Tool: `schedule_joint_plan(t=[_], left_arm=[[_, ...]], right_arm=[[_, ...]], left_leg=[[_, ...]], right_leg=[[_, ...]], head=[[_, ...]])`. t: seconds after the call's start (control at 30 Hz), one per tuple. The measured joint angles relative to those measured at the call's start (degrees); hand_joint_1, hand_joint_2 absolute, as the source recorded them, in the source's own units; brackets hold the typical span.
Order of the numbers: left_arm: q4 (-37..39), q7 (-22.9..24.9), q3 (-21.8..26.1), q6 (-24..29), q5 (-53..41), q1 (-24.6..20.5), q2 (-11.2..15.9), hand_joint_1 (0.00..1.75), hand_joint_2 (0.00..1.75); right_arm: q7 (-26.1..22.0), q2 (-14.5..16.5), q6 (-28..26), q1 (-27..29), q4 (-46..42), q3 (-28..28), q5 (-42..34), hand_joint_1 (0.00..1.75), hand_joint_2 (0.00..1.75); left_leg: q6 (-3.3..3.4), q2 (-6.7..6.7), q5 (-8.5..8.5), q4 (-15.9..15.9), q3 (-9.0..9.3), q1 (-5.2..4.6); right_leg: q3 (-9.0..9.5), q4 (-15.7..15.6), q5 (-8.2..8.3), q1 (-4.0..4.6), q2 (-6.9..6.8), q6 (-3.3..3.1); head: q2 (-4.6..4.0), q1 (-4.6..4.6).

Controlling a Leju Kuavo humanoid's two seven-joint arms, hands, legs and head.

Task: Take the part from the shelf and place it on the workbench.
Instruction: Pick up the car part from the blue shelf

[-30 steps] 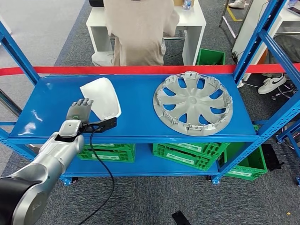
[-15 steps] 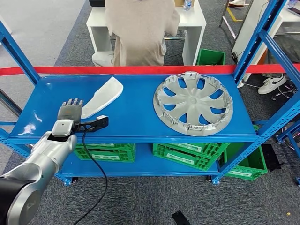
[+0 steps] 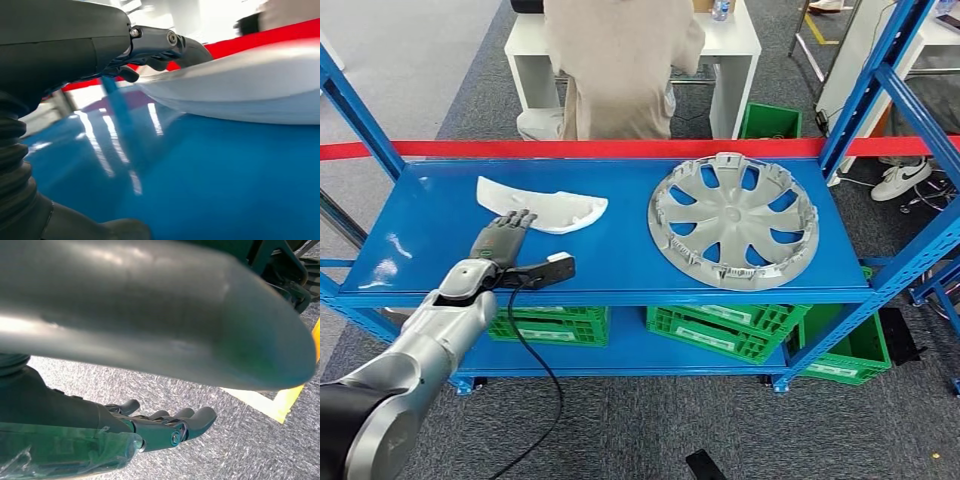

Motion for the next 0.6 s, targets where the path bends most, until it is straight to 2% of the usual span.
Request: schedule_joint_plan(t=[0.2, 0.6], left_arm=[[0.0, -3.1, -0.1, -0.1, -0.5, 0.0, -2.2, 0.0, 1.75], [0.0, -2.2, -0.7, -2.1, -1.1, -0.2, -3.0, 0.0, 1.75]], right_arm=[[0.0, 0.0, 0.1, 0.0, 0.0, 0.0, 0.2, 0.0, 0.0], [-0.1, 0.0, 0.1, 0.0, 0.0, 0.0, -0.2, 0.0, 0.0]], left_leg=[[0.02, 0.0, -0.01, 0.0, -0.01, -0.02], [0.02, 0.01, -0.02, 0.0, -0.02, -0.01]], right_leg=[[-0.04, 0.0, -0.02, -0.03, 0.0, 0.03], [-0.05, 0.0, -0.02, -0.02, 0.01, 0.03]], head=[[0.01, -0.01], [0.01, -0.01]])
